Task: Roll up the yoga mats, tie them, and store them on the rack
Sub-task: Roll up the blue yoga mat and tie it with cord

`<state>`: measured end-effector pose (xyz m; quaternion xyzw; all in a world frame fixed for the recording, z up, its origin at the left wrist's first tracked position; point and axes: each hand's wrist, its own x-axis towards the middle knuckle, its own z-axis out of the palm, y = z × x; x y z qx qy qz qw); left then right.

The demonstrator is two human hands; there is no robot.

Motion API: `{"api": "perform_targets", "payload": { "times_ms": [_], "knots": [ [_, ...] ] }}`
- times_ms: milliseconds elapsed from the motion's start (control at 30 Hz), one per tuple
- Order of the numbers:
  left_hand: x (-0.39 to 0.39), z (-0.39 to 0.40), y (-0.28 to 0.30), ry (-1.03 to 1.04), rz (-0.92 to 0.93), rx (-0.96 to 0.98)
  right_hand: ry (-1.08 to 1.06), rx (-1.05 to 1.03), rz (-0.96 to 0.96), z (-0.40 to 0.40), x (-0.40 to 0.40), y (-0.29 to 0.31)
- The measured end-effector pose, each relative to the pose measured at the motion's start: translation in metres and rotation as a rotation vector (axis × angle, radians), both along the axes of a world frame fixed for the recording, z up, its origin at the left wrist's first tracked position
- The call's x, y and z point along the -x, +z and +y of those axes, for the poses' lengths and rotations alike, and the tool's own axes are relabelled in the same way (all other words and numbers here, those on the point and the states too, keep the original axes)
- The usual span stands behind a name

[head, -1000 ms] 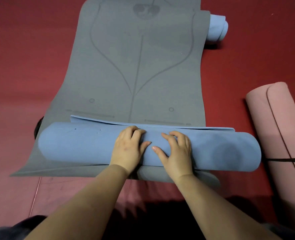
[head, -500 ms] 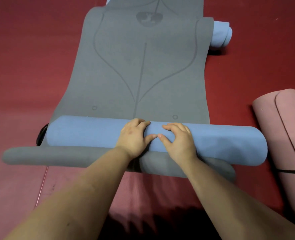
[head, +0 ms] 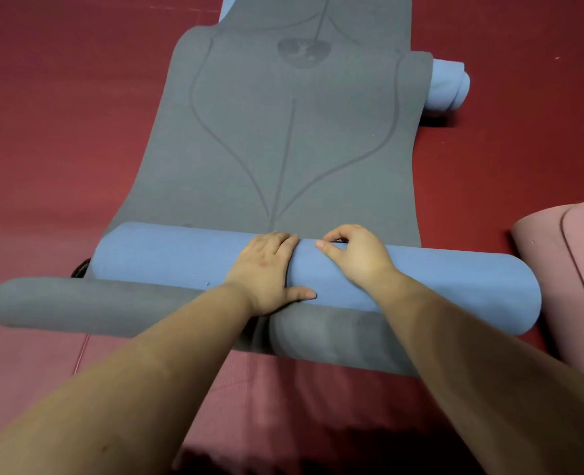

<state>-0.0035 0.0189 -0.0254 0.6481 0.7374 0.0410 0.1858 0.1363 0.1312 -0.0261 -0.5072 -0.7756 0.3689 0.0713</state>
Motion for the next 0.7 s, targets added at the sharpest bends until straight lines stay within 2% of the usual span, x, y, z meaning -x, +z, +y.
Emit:
{"api": "perform_targets", "payload": {
  "times_ms": [67, 200, 233, 367, 467, 533, 600, 633, 700],
  "knots": [
    [0.007, 0.014, 0.003, 0.006, -0.037, 0.033, 0.052, -0.065, -0.022, 0.001, -0.002, 0.003],
    [0.022, 0.041, 0.007, 0.005, -0.067, 0.115, 0.179, -0.273, -0.187, -0.007, -0.011, 0.0],
    [0.022, 0.043, 0.005, 0.011, -0.065, 0.075, 0.2, -0.27, -0.206, -0.005, -0.011, 0.0],
    [0.01, 0.021, -0.014, 0.083, -0.008, -0.3, 0.26, -0.173, -0.316, 0.028, 0.005, 0.004],
    [-0.001, 0.0, -0.04, 0.03, 0.125, -0.367, 0.234, -0.225, -0.381, 0.039, 0.016, 0.003],
    [-0.011, -0.015, -0.051, 0.07, 0.138, -0.435, 0.181, -0.32, -0.335, 0.035, 0.02, 0.0],
    [-0.025, -0.026, -0.054, 0.213, 0.039, -0.544, 0.113, -0.299, -0.24, 0.032, 0.023, -0.001],
    [-0.034, -0.028, -0.049, 0.362, -0.064, -0.603, 0.079, -0.257, -0.218, 0.033, 0.025, 0.001],
    [-0.046, -0.026, -0.037, 0.881, -0.411, -0.624, 0.053, -0.192, -0.267, 0.039, 0.029, 0.007]
  ]
}}
